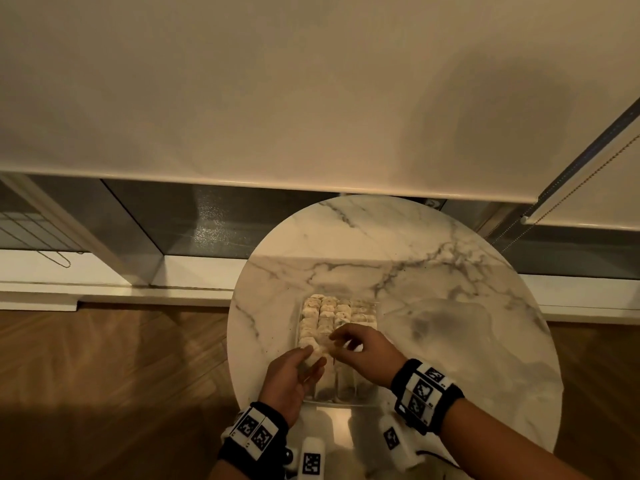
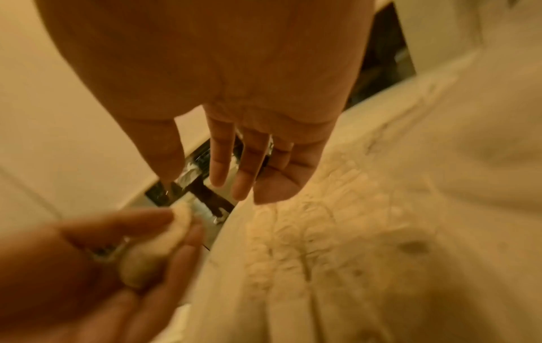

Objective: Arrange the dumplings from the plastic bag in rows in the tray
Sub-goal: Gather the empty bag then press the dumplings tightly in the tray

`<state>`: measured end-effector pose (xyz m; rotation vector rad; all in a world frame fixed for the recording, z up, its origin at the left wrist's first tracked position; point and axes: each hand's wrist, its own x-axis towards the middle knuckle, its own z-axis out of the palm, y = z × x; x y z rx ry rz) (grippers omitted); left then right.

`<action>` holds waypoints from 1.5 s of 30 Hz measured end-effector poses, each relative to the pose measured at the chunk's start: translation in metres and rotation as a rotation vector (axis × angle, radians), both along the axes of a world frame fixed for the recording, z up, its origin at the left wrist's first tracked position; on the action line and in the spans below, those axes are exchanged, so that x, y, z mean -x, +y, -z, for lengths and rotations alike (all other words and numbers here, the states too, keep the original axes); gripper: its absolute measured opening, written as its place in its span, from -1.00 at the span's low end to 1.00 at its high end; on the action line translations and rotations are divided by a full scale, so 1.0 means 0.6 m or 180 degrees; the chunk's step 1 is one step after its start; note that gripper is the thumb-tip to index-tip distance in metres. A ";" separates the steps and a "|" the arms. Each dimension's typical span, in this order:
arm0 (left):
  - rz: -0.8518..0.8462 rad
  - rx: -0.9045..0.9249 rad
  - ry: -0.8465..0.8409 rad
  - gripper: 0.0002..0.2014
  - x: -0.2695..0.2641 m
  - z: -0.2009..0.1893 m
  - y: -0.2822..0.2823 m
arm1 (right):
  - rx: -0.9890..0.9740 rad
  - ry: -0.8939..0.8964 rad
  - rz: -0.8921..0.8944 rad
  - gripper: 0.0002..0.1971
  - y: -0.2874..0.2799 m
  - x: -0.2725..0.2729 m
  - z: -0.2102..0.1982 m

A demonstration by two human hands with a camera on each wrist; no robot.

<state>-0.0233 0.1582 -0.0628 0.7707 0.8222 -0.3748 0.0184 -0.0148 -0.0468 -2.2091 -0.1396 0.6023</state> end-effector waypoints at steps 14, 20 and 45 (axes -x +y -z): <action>0.0603 -0.1554 -0.0403 -0.85 0.007 0.030 0.024 | -0.0762 0.0100 0.0718 -0.83 -0.028 0.005 0.021; 0.1008 -0.2476 -0.0270 -0.92 0.021 0.091 0.081 | -0.0311 0.0346 0.0487 -0.94 -0.044 0.004 0.045; 0.1934 -0.2932 -0.0202 -0.72 0.035 0.109 0.051 | 0.0839 0.0450 -0.0599 -0.89 0.114 -0.015 0.111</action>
